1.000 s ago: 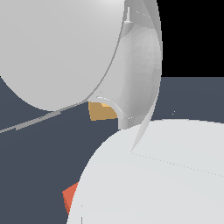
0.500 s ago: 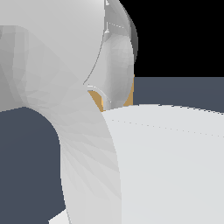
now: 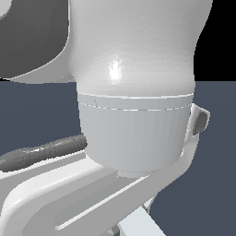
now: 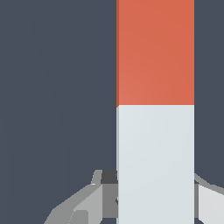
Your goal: Insert the peg into the horizontal hole in a box.
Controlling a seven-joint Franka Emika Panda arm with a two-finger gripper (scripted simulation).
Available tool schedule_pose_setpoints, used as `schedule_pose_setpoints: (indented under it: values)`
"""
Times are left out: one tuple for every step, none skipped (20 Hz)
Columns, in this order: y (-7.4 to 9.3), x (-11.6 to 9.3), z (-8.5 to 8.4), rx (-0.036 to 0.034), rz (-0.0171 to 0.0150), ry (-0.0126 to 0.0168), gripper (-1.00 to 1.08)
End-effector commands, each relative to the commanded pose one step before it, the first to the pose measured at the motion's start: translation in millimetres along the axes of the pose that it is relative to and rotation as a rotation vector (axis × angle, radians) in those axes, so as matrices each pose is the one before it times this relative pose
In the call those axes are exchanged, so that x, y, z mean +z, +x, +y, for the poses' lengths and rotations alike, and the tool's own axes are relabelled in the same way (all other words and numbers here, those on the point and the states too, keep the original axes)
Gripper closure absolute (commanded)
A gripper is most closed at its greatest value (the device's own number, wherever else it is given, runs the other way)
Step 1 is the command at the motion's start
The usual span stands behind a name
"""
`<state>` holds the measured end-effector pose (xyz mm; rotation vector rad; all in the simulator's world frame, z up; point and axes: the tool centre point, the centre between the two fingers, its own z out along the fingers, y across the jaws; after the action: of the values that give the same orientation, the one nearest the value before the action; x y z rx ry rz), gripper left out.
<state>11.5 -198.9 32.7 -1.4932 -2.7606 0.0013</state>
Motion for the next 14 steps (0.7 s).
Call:
schedule_pose_setpoints:
  values:
    - [20.79, -5.78, 9.37, 0.03097, -0.00179, -0.00208, 1.08]
    - [8.56, -1.85, 3.49, 0.01314, -0.00001, -0.00003, 1.08]
    - [8.55, -1.85, 3.51, 0.0131, -0.00001, -0.00003, 1.08]
    - [8.51, -1.84, 3.51, 0.01307, -0.00001, -0.00003, 1.08]
    - [8.47, -1.83, 3.52, 0.01297, -0.00001, -0.00003, 1.08]
    - [8.41, -1.82, 3.51, 0.01288, -0.00001, -0.00003, 1.08]
    - [8.33, -1.81, 3.51, 0.01277, -0.00001, -0.00002, 1.08]
    - [8.27, -1.8, 3.5, 0.01266, -0.00001, -0.00002, 1.08]
    - [8.21, -1.79, 3.51, 0.01254, -0.00001, -0.00002, 1.08]
    - [8.14, -1.78, 3.5, 0.01247, -0.00001, -0.00002, 1.08]
    - [8.09, -1.77, 3.51, 0.01237, -0.00001, -0.00002, 1.08]
    - [8.04, -1.76, 3.52, 0.01229, -0.00001, -0.00002, 1.08]
    - [8.0, -1.76, 3.54, 0.01222, -0.00001, -0.00001, 1.08]
    - [7.96, -1.75, 3.55, 0.01216, -0.00001, -0.00001, 1.08]
